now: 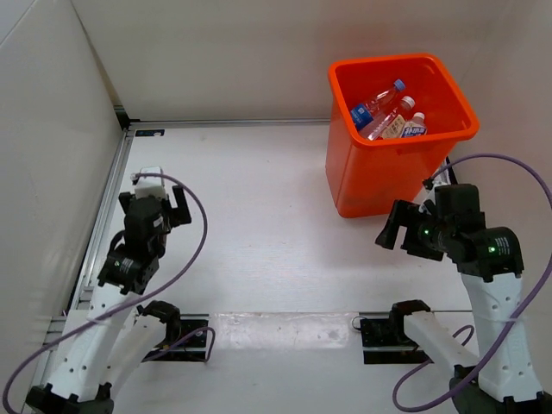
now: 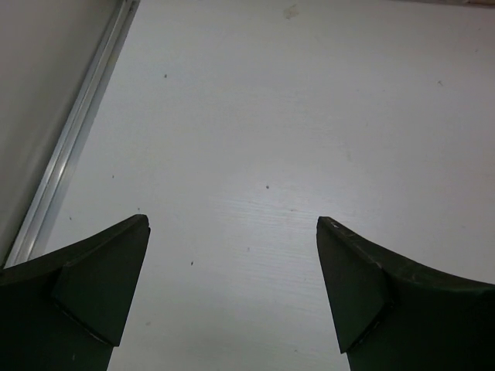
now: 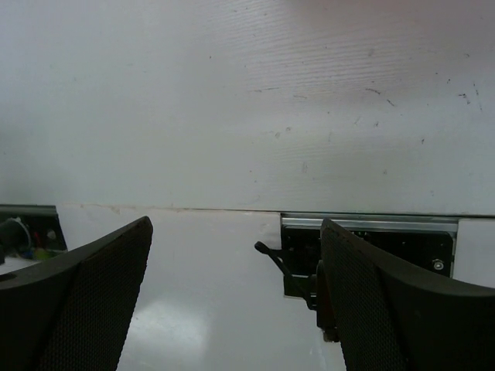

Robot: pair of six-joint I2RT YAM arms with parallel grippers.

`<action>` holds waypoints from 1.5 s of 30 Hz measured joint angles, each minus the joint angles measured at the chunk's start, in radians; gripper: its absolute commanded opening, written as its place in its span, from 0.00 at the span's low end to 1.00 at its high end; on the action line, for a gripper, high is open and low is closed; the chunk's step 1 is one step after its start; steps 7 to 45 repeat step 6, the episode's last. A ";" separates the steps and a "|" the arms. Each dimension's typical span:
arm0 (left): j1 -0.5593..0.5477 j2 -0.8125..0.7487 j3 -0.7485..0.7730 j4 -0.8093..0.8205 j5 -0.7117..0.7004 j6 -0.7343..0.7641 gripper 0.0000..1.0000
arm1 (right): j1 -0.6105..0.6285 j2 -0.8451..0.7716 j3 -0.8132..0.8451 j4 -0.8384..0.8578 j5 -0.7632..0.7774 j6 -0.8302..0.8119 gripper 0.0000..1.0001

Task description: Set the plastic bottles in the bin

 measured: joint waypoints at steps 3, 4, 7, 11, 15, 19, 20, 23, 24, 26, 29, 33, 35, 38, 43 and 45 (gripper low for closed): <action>0.051 -0.070 -0.143 0.103 0.023 -0.002 0.99 | 0.068 0.005 -0.016 0.002 0.041 -0.002 0.90; 0.071 -0.084 -0.221 0.119 0.021 -0.010 0.99 | 0.082 -0.001 -0.025 0.001 0.056 -0.002 0.90; 0.096 -0.084 -0.320 0.138 0.010 -0.064 0.99 | 0.092 -0.013 -0.034 -0.002 0.077 -0.003 0.90; 0.096 -0.084 -0.320 0.138 0.010 -0.064 0.99 | 0.092 -0.013 -0.034 -0.002 0.077 -0.003 0.90; 0.096 -0.084 -0.320 0.138 0.010 -0.064 0.99 | 0.092 -0.013 -0.034 -0.002 0.077 -0.003 0.90; 0.096 -0.084 -0.320 0.138 0.010 -0.064 0.99 | 0.092 -0.013 -0.034 -0.002 0.077 -0.003 0.90; 0.096 -0.084 -0.320 0.138 0.010 -0.064 0.99 | 0.092 -0.013 -0.034 -0.002 0.077 -0.003 0.90; 0.096 -0.084 -0.320 0.138 0.010 -0.064 0.99 | 0.092 -0.013 -0.034 -0.002 0.077 -0.003 0.90; 0.096 -0.084 -0.320 0.138 0.010 -0.064 0.99 | 0.092 -0.013 -0.034 -0.002 0.077 -0.003 0.90; 0.096 -0.084 -0.320 0.138 0.010 -0.064 0.99 | 0.092 -0.013 -0.034 -0.002 0.077 -0.003 0.90; 0.096 -0.084 -0.320 0.138 0.010 -0.064 0.99 | 0.092 -0.013 -0.034 -0.002 0.077 -0.003 0.90; 0.096 -0.084 -0.320 0.138 0.010 -0.064 0.99 | 0.092 -0.013 -0.034 -0.002 0.077 -0.003 0.90; 0.096 -0.084 -0.320 0.138 0.010 -0.064 0.99 | 0.092 -0.013 -0.034 -0.002 0.077 -0.003 0.90; 0.096 -0.084 -0.320 0.138 0.010 -0.064 0.99 | 0.092 -0.013 -0.034 -0.002 0.077 -0.003 0.90; 0.096 -0.084 -0.320 0.138 0.010 -0.064 0.99 | 0.092 -0.013 -0.034 -0.002 0.077 -0.003 0.90; 0.096 -0.084 -0.320 0.138 0.010 -0.064 0.99 | 0.092 -0.013 -0.034 -0.002 0.077 -0.003 0.90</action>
